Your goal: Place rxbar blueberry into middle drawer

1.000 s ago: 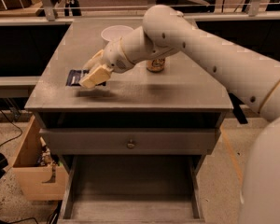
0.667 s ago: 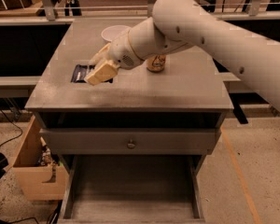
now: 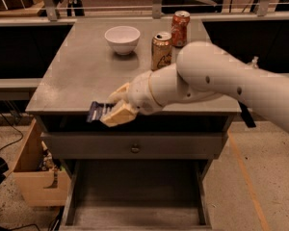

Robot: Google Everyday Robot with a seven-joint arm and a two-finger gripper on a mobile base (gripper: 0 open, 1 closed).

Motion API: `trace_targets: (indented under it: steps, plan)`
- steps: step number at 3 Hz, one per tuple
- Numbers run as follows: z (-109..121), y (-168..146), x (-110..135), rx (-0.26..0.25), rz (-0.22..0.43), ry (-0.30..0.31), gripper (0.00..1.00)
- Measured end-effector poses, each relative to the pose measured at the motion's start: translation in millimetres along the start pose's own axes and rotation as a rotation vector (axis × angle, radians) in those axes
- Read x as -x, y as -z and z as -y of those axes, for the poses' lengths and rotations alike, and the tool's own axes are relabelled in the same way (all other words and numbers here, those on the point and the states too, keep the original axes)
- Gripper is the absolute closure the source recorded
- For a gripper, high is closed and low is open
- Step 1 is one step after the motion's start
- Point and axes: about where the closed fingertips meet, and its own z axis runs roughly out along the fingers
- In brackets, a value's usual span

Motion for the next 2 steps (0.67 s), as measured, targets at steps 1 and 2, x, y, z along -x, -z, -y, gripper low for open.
trace_targets:
  steps: [1, 2]
  plan:
    - [-29.4, -13.3, -48.8, 0.008, 0.007, -0.059, 1.0]
    - [-25.6, -0.5, -29.5, 0.008, 0.007, -0.059, 1.0]
